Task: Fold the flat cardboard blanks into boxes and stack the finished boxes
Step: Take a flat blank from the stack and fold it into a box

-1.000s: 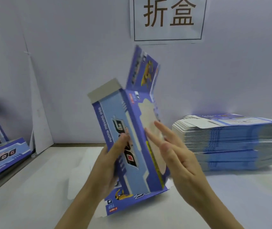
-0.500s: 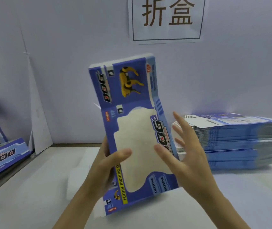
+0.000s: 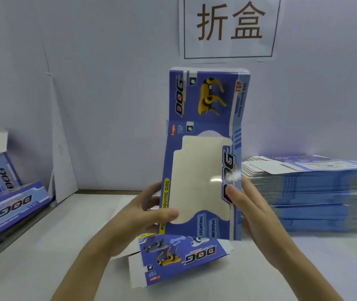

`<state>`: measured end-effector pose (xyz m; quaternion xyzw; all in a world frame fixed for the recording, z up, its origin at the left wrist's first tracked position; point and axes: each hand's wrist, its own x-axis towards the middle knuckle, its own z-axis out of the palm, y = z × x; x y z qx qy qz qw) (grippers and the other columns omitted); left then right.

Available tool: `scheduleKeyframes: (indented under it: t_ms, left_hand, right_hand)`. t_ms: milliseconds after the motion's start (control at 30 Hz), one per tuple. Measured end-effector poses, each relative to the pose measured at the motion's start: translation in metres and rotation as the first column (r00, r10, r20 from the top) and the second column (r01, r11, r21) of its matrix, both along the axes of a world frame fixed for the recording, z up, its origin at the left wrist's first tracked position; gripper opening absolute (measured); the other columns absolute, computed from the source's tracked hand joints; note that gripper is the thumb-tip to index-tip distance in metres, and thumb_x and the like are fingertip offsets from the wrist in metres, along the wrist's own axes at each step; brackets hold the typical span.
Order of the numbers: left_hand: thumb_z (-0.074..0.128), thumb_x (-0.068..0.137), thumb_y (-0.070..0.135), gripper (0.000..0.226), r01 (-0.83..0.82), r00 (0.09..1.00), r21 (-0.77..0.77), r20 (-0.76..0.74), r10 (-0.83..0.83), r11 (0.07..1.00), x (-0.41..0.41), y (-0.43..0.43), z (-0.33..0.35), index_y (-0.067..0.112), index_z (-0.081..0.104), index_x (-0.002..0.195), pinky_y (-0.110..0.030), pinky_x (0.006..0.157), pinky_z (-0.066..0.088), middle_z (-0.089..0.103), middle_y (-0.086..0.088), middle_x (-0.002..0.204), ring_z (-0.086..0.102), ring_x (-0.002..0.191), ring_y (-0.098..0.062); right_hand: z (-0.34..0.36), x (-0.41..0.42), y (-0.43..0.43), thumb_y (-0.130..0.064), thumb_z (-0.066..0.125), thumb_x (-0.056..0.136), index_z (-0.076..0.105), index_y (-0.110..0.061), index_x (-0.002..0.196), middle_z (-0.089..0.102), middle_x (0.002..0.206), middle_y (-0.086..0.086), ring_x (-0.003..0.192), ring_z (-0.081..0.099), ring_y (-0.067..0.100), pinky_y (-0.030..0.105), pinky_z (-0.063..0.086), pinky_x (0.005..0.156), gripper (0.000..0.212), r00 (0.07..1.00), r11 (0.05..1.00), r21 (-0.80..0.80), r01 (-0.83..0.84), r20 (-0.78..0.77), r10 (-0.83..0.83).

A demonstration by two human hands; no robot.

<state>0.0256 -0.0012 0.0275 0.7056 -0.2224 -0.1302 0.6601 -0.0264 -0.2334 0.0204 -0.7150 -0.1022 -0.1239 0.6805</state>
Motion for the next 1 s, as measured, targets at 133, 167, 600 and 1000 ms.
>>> scheduleKeyframes:
  t_ms: [133,167,600,1000]
  left_hand:
    - [0.080,0.046,0.043,0.079,-0.149,0.989,-0.007,-0.013,0.148,0.989,0.010,0.036,0.007,0.026,0.057,0.119,-0.033,0.074,0.060,0.073,0.004,0.106,0.070,0.098,-0.018]
    - [0.081,0.049,0.041,0.072,-0.184,0.983,-0.025,-0.025,0.183,0.983,0.013,0.049,0.008,0.024,0.059,0.116,-0.032,0.072,0.060,0.074,0.002,0.104,0.071,0.097,-0.018]
    - [0.063,0.087,0.043,0.103,-0.850,0.340,-0.337,0.235,0.911,0.404,0.077,0.128,0.063,0.018,-0.011,0.153,-0.043,0.119,0.010,-0.016,-0.003,0.161,0.000,0.149,-0.021]
    - [0.062,0.084,0.059,0.089,-0.038,0.948,0.895,0.173,-0.267,0.444,0.032,-0.028,-0.088,0.047,0.003,0.149,-0.063,0.112,-0.006,-0.013,0.008,0.161,-0.019,0.146,-0.031]
  right_hand:
    - [-0.008,0.017,0.006,-0.059,0.049,0.080,0.058,-0.041,0.107,0.062,0.120,-0.008,0.098,0.061,0.008,0.037,0.043,0.093,0.034,0.968,0.997,-0.066,0.034,-0.246,-0.050]
    - [-0.011,0.021,0.006,-0.053,0.045,0.085,0.058,-0.038,0.104,0.061,0.118,-0.006,0.096,0.061,0.010,0.039,0.043,0.096,0.027,0.958,0.993,-0.102,0.057,-0.276,-0.083]
    - [-0.010,0.016,0.020,-0.025,0.042,0.103,0.064,-0.016,0.109,0.065,0.114,0.006,0.103,0.060,0.033,0.043,0.043,0.090,0.024,0.924,0.988,-0.107,0.107,-0.357,-0.139]
    - [-0.052,0.021,0.017,-0.034,0.055,0.098,0.055,-0.037,0.127,0.046,0.147,-0.004,0.133,0.043,0.011,0.022,0.029,0.106,0.029,0.978,0.587,-0.810,0.001,-0.122,-0.169]
